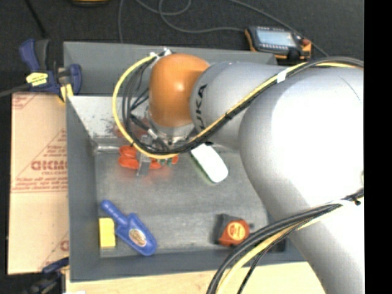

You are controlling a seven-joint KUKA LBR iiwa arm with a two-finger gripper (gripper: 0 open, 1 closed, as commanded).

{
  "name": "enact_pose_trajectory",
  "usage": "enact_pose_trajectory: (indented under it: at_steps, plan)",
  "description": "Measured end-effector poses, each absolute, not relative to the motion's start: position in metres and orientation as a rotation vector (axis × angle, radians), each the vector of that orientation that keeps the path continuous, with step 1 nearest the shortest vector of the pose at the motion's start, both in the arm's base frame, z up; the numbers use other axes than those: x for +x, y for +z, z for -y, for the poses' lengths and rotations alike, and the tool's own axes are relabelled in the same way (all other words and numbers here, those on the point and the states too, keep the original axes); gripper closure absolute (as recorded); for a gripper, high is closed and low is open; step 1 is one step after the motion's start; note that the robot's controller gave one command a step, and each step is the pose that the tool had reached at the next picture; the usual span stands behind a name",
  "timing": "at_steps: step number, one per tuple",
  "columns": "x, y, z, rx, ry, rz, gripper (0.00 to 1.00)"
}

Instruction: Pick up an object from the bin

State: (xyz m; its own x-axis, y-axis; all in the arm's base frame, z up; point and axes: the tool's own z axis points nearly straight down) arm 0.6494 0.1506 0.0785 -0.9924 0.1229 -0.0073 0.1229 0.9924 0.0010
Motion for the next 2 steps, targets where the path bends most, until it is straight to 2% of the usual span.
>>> enact_pose_trajectory:
  at_steps: [1, 2]
  plan:
    - [0.641, 0.102, -0.141, 0.167, 0.005, -3.136, 1.00]
    - [0.639, 0.120, -0.130, 0.212, -0.005, -3.131, 1.00]
